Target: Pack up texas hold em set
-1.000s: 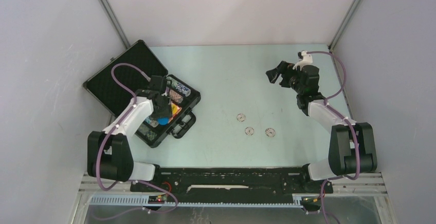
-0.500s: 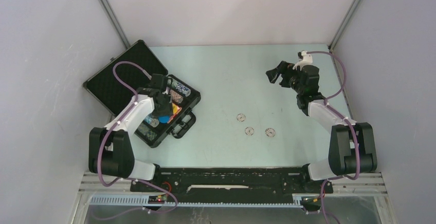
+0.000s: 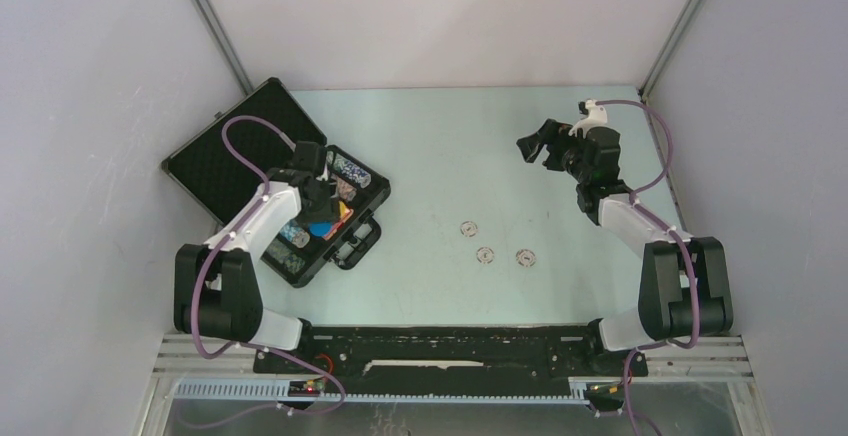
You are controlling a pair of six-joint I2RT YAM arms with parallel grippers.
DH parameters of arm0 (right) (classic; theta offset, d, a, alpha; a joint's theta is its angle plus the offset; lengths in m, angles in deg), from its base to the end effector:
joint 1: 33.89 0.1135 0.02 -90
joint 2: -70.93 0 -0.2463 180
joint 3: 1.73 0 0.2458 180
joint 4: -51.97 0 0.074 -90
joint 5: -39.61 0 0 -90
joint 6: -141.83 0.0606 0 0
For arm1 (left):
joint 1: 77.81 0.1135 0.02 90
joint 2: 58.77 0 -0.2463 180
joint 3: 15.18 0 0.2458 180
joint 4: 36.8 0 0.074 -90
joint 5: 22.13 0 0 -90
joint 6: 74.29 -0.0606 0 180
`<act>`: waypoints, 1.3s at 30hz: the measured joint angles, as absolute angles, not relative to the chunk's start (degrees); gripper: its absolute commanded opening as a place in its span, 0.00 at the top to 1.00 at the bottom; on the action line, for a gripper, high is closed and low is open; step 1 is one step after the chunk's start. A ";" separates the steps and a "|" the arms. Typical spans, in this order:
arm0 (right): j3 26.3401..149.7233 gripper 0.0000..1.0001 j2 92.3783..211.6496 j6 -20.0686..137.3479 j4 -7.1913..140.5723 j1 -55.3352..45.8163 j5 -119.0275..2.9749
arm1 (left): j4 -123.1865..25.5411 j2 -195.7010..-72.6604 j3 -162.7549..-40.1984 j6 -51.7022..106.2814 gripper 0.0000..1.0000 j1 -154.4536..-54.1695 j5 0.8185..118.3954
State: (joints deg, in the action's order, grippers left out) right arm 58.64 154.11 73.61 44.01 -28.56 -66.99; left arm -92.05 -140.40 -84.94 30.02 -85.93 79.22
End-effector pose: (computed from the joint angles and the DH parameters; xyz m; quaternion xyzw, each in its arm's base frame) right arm 0.3419 0.0493 0.2289 0.0251 0.7888 0.2527 0.5598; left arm 0.2755 -0.0273 0.1837 -0.0722 0.9728 0.0567 0.2125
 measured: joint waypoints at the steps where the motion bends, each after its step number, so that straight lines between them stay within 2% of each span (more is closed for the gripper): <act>1: 58.64 0.00 154.11 73.61 44.01 -28.56 -67.01 | -91.98 -140.36 -84.94 29.93 0.28 -85.93 79.22; 5: 58.70 0.00 154.28 73.58 44.07 -28.52 -66.96 | -91.85 -139.77 -84.94 29.56 0.19 -85.93 79.16; 9: 59.55 0.00 154.96 73.30 44.88 -27.89 -66.37 | -91.74 -137.27 -84.90 29.16 0.14 -85.93 78.96; 17: 62.79 0.00 155.07 71.27 50.57 -23.36 -60.95 | -90.37 -124.86 -84.14 28.16 0.01 -86.74 76.05; 22: 64.97 0.00 151.95 68.67 61.69 -15.52 -52.84 | -86.15 -113.06 -80.75 28.22 0.00 -88.80 71.66; 31: 64.97 0.00 139.99 68.25 86.19 4.92 -40.67 | -78.02 -87.64 -75.74 29.03 0.00 -89.06 65.15; 39: 53.98 0.01 126.53 82.59 92.73 3.37 -36.87 | -72.90 -83.68 -72.35 31.20 0.00 -89.23 59.95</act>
State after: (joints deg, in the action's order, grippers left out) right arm 53.98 126.53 82.59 92.73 3.37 -36.87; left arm -72.90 -83.68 -72.35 31.20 -89.23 59.95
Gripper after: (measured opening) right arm 0.993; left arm 0.996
